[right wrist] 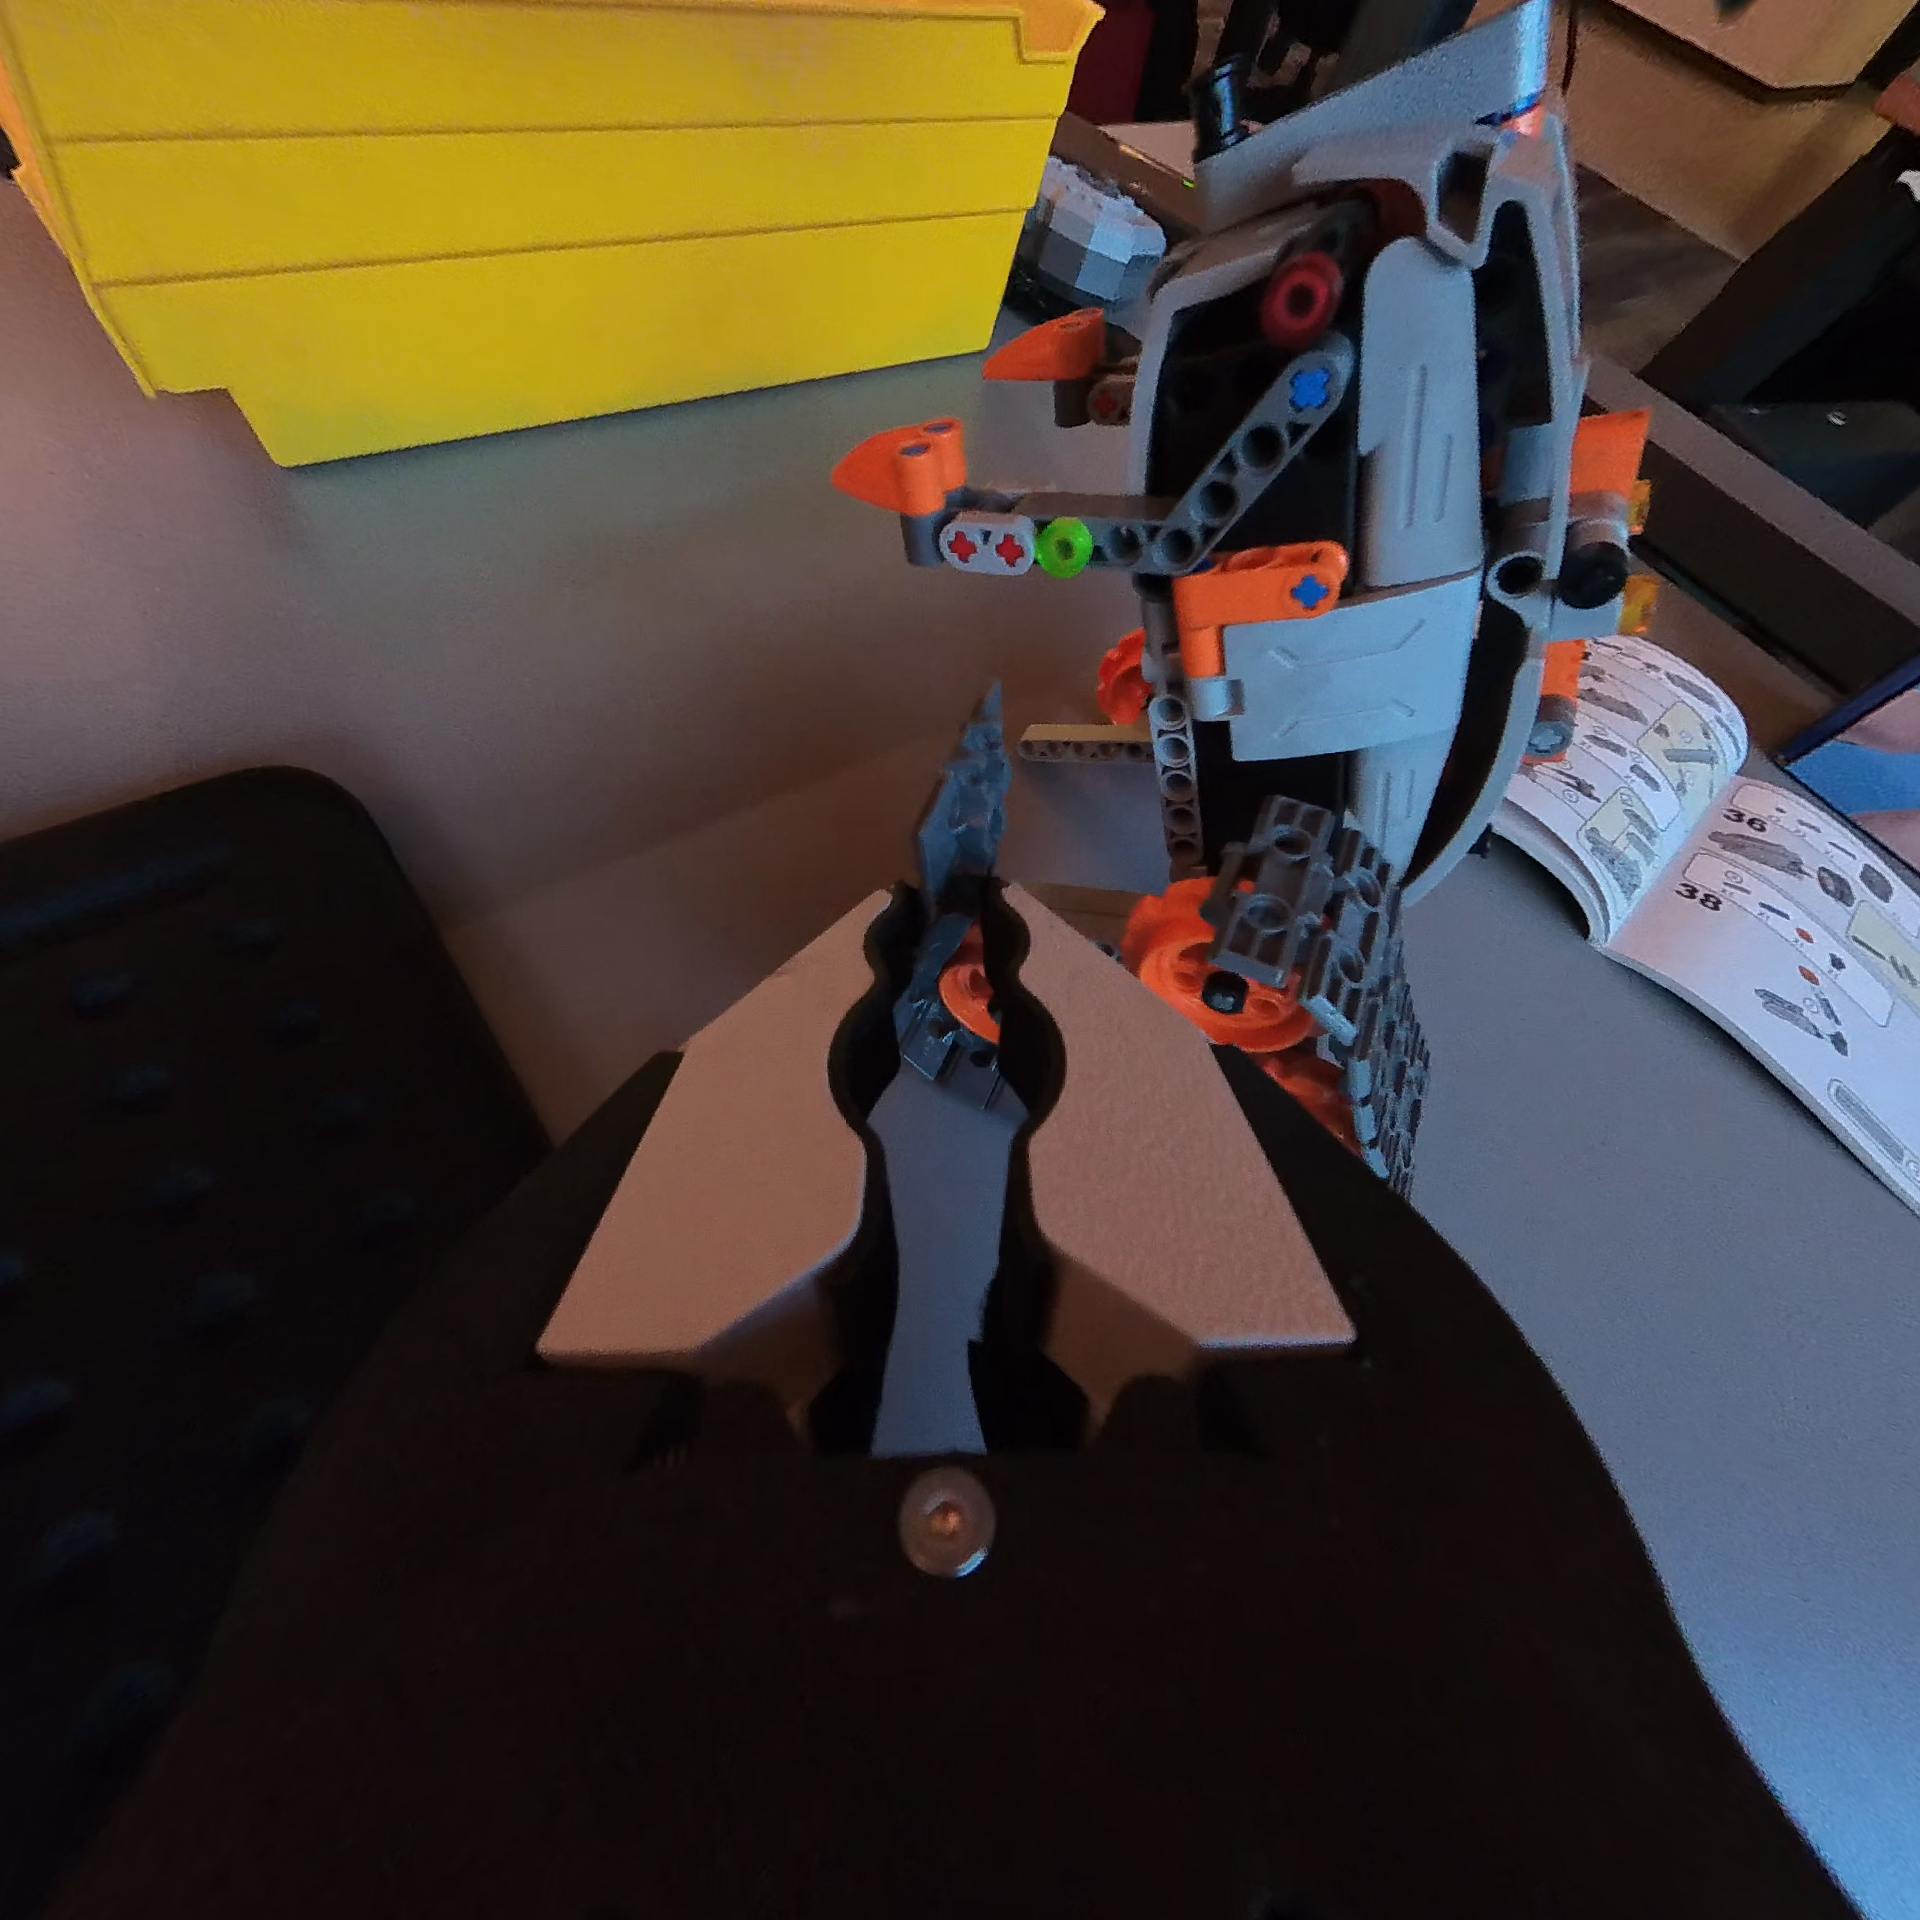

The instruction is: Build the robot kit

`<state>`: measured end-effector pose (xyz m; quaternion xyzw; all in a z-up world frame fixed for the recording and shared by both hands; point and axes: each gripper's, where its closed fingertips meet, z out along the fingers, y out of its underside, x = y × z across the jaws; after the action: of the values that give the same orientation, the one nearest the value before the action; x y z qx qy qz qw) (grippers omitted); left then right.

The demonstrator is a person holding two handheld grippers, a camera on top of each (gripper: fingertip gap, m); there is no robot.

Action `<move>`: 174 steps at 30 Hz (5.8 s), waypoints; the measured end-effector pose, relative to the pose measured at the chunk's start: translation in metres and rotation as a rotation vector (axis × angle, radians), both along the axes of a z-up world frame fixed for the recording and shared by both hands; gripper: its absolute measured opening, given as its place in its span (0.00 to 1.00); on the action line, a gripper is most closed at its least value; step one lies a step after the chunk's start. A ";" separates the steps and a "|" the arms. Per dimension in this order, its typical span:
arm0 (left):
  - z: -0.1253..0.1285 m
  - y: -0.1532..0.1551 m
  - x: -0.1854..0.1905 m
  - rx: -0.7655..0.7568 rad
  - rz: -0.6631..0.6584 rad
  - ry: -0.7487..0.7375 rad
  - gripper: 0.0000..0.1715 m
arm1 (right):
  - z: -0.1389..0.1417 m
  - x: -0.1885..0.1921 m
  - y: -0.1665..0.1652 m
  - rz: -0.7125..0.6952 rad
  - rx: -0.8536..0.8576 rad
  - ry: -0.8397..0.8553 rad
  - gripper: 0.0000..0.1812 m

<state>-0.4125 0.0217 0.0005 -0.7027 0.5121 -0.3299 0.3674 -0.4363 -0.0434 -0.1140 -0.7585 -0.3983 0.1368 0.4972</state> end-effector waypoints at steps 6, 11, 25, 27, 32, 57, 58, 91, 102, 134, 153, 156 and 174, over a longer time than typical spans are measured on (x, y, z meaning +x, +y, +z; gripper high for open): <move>-0.018 -0.005 0.005 -0.088 -0.049 -0.015 0.31 | 0.001 0.002 -0.001 0.010 -0.015 0.018 0.06; -0.020 -0.004 -0.001 -0.065 0.004 0.030 0.24 | 0.001 0.006 -0.003 0.024 -0.024 0.020 0.06; -0.017 -0.026 0.000 -0.174 0.226 0.019 0.24 | 0.001 0.035 -0.016 0.148 -0.132 0.107 0.04; -0.016 -0.028 -0.005 -0.144 0.271 0.020 0.31 | 0.002 0.038 -0.015 0.143 -0.141 0.125 0.04; -0.006 -0.065 -0.024 0.016 0.435 -0.168 0.39 | 0.002 0.039 -0.015 0.149 -0.180 0.158 0.04; -0.010 -0.045 -0.043 0.167 0.921 -0.058 0.58 | 0.006 0.031 -0.010 0.284 -0.210 0.177 0.03; -0.014 -0.041 -0.042 0.170 0.926 -0.024 0.58 | 0.006 0.030 -0.010 0.284 -0.212 0.178 0.03; -0.058 -0.143 -0.037 0.233 0.592 0.039 0.39 | 0.006 0.001 0.004 0.106 -0.292 0.326 0.04; -0.120 -0.087 -0.020 0.214 0.806 0.260 0.37 | 0.006 0.002 0.006 0.109 -0.299 0.302 0.03; -0.135 -0.053 -0.042 0.174 0.599 0.247 0.23 | 0.017 0.059 0.043 0.449 -0.021 -0.018 0.23; -0.138 -0.047 -0.055 0.178 0.477 0.303 0.23 | 0.042 0.023 0.015 0.489 0.503 -0.203 0.15; -0.138 -0.047 -0.054 0.179 0.477 0.293 0.23 | 0.021 0.010 0.001 0.518 0.616 -0.371 0.11; -0.142 -0.051 -0.060 0.158 0.499 0.251 0.26 | 0.002 -0.019 0.019 0.444 0.840 -0.620 0.02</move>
<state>-0.4725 -0.0293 -0.1417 -0.8115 0.3891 -0.0991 0.4245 -0.4555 -0.0243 -0.1124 -0.3982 -0.6959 -0.1615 0.5754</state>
